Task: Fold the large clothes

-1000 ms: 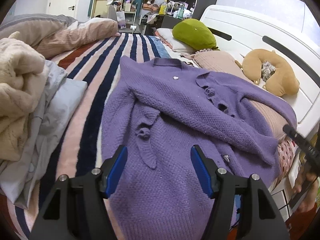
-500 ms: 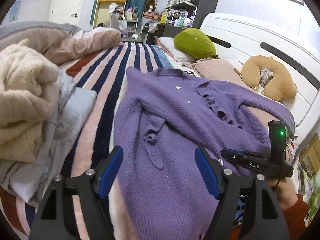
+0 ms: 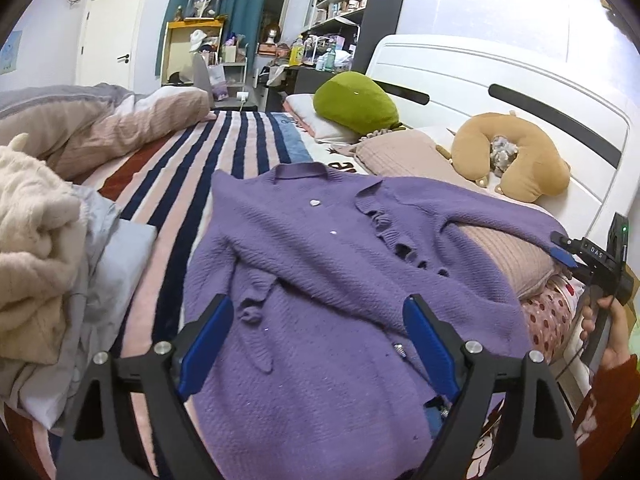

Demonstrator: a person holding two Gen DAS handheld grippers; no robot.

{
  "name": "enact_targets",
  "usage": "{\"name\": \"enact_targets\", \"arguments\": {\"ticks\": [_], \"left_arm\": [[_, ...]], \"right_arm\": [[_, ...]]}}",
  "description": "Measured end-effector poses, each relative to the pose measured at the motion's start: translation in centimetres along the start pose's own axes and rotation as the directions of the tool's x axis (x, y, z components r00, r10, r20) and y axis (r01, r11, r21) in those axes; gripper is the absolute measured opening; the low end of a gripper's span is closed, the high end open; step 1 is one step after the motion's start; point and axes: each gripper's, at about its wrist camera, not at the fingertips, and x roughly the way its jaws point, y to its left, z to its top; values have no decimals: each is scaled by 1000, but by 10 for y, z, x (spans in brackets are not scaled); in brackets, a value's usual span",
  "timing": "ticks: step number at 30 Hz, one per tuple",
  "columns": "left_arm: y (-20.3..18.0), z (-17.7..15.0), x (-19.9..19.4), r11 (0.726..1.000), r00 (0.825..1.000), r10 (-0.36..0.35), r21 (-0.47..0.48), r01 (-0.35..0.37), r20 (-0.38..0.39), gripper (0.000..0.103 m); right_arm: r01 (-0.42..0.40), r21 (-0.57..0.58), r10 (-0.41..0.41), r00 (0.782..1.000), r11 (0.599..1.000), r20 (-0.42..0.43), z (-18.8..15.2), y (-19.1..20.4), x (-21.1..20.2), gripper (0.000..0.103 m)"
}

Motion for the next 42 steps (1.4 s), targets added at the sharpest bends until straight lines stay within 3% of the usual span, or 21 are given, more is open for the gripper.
{"name": "enact_targets", "arguments": {"ticks": [3,7,13,15,20,22,26,31,37,42], "left_arm": [[-5,1,6,1000,1000,3,-4,-3,-16,84],[-10,2,11,1000,999,24,-3,-24,-32,84],[-10,6,16,999,998,47,-14,-47,-39,84],[-9,7,17,998,998,57,-17,-57,-38,84],[-14,8,10,997,996,83,1,-83,-18,85],[-15,9,5,997,997,78,12,-78,-7,85],[-13,10,-5,997,997,77,18,-77,16,86],[-9,8,-22,997,996,73,17,-73,42,86],[-5,2,-43,998,996,59,6,-60,71,86],[3,0,-57,998,994,60,-4,-60,95,88]], "right_arm": [[67,74,-68,998,995,9,7,-43,-1,60],[5,145,-6,1000,989,9,8,-77,8,60],[-36,128,22,994,991,108,26,-83,11,62],[-48,132,31,991,990,127,34,-86,12,53],[-14,108,3,994,994,106,50,-76,24,9],[-25,82,14,991,996,130,55,-67,21,7],[-92,7,89,975,996,203,63,-26,15,6],[-209,-143,232,958,967,170,59,54,15,6],[-391,-327,411,911,860,-7,22,168,36,6],[-518,-371,455,855,771,-248,-40,242,74,6]]}}
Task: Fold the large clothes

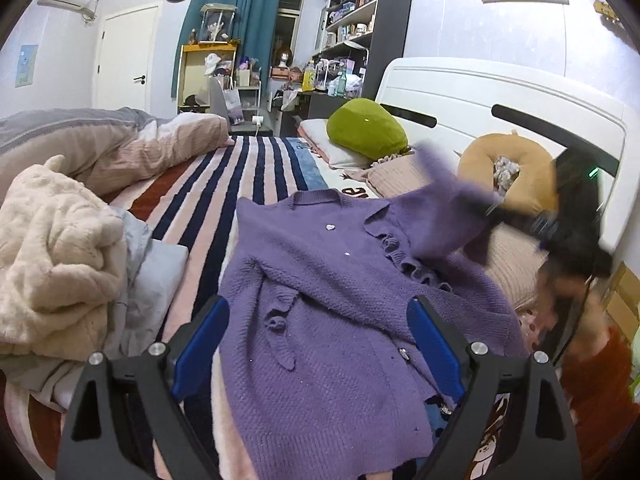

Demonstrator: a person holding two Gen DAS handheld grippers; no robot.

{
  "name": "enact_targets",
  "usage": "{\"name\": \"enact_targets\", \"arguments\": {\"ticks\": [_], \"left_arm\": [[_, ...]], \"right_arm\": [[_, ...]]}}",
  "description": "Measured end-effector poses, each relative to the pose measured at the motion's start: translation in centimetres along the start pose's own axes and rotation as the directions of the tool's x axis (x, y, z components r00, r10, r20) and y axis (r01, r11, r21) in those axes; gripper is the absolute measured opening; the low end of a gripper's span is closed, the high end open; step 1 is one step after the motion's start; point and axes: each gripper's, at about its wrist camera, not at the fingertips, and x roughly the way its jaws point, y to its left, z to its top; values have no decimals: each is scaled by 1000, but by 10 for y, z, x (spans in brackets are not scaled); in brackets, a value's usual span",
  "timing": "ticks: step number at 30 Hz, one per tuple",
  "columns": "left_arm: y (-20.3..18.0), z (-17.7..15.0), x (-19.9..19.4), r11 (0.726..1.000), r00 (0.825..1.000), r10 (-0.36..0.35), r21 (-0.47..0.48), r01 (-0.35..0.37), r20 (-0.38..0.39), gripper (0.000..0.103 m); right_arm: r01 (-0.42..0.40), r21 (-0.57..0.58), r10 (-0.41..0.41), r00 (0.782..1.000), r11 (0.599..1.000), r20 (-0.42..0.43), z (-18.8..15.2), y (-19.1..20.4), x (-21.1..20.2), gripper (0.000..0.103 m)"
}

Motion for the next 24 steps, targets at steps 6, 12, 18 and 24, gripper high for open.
{"name": "enact_targets", "arguments": {"ticks": [6,12,18,24], "left_arm": [[8,-5,-7,1000,1000,-7,-9,7,-5,89],[5,-9,-7,1000,1000,-7,5,7,-16,89],[-4,-11,-1,997,997,-69,20,70,-34,91],[-12,-11,-1,997,996,-78,26,79,-36,92]], "right_arm": [[-59,1,56,951,998,-304,-70,32,90,6],[2,26,9,910,1000,-415,-117,24,117,12],[-8,105,37,958,994,-285,-93,6,57,65],[124,282,-39,956,951,-291,-96,-49,37,72]]}}
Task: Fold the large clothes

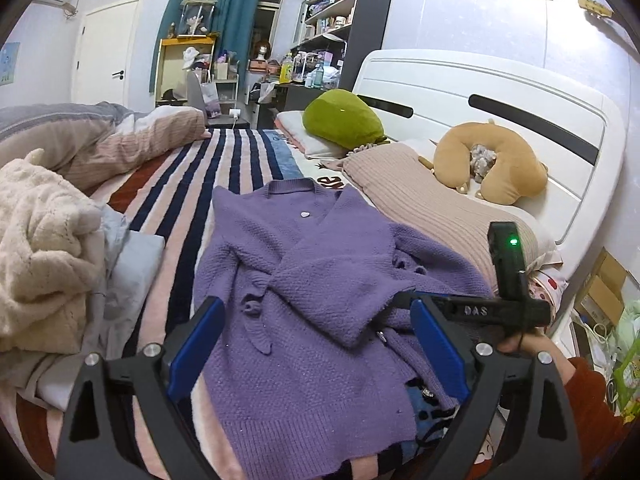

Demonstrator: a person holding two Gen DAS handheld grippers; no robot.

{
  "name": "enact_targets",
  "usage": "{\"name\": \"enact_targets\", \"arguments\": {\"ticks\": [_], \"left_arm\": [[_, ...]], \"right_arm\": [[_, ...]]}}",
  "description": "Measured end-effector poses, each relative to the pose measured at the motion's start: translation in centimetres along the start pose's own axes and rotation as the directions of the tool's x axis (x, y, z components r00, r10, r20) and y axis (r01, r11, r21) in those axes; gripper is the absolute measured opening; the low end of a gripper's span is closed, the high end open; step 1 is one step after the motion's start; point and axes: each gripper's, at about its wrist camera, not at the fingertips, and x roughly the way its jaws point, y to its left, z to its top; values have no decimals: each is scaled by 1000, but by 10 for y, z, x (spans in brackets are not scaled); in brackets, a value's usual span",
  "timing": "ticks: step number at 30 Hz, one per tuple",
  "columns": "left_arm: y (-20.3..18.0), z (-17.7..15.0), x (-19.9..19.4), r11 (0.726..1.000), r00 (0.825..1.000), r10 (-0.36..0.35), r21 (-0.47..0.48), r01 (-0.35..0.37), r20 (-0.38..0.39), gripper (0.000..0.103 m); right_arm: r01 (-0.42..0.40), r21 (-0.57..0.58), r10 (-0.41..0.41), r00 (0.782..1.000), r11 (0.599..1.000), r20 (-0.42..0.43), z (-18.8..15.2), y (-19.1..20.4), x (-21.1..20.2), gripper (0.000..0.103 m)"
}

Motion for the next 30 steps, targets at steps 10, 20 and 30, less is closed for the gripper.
{"name": "enact_targets", "arguments": {"ticks": [10,20,30], "left_arm": [[11,-4,-8,1000,1000,26,-16,-26,0,92],[39,-6,-18,995,997,76,-60,-75,12,92],[43,-15,-12,996,999,53,-75,-54,-9,92]], "right_arm": [[-94,52,92,995,994,30,18,-1,26,17],[-262,-190,261,965,946,-34,11,84,36,9],[-360,-289,263,908,887,-326,-48,132,91,29]]}}
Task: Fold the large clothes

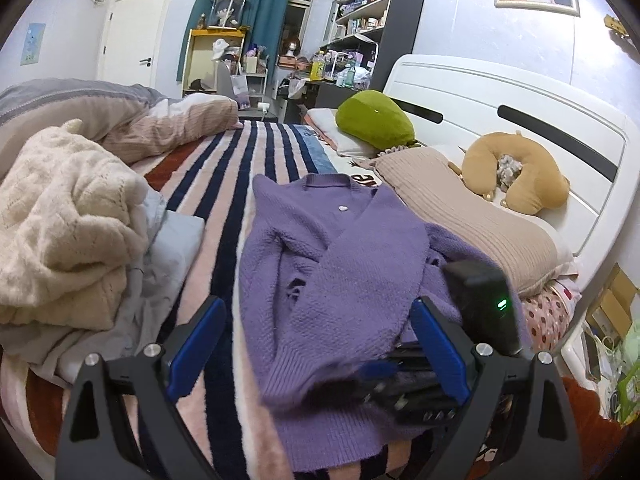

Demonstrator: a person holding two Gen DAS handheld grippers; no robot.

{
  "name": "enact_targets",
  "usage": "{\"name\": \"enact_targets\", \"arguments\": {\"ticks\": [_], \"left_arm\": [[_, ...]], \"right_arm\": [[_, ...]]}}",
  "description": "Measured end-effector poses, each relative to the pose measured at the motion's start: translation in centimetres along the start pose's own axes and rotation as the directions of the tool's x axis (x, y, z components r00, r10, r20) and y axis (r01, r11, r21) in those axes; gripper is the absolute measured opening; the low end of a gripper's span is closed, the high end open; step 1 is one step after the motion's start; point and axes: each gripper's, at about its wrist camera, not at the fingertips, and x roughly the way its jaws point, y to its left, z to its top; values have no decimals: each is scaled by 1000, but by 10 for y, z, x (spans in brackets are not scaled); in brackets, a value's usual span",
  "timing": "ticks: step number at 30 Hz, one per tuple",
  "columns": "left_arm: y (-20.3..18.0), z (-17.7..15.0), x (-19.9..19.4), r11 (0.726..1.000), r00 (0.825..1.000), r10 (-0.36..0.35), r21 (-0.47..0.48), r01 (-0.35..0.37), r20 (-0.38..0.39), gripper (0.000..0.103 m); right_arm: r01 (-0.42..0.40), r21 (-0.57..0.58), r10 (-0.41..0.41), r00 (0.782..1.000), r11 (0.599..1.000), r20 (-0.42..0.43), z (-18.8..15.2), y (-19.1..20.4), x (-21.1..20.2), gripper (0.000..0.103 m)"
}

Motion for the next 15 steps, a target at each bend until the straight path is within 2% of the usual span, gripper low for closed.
{"name": "enact_targets", "arguments": {"ticks": [5,8,10,12,13,14,15], "left_arm": [[1,-4,11,1000,999,-26,-16,26,-27,92],[5,-9,21,999,998,-37,-35,35,-45,92],[6,-13,30,999,998,-29,-30,27,-63,92],[10,-19,41,999,996,-28,-31,25,-90,92],[13,-23,48,999,993,-24,-35,20,-114,92],[15,-28,54,999,991,-19,-39,14,-132,92],[19,-34,60,999,988,-15,-47,8,-154,92]], "right_arm": [[-37,4,37,999,999,25,-4,3,-16,56],[24,-51,-20,997,998,79,-10,15,-49,61],[67,-38,-61,989,997,135,-18,10,-87,62],[141,-2,-138,970,990,203,-30,0,-129,66],[181,16,-180,957,983,226,-37,-6,-148,72],[231,39,-233,940,972,248,-46,-13,-166,77],[296,74,-305,914,952,269,-58,-22,-190,78]]}}
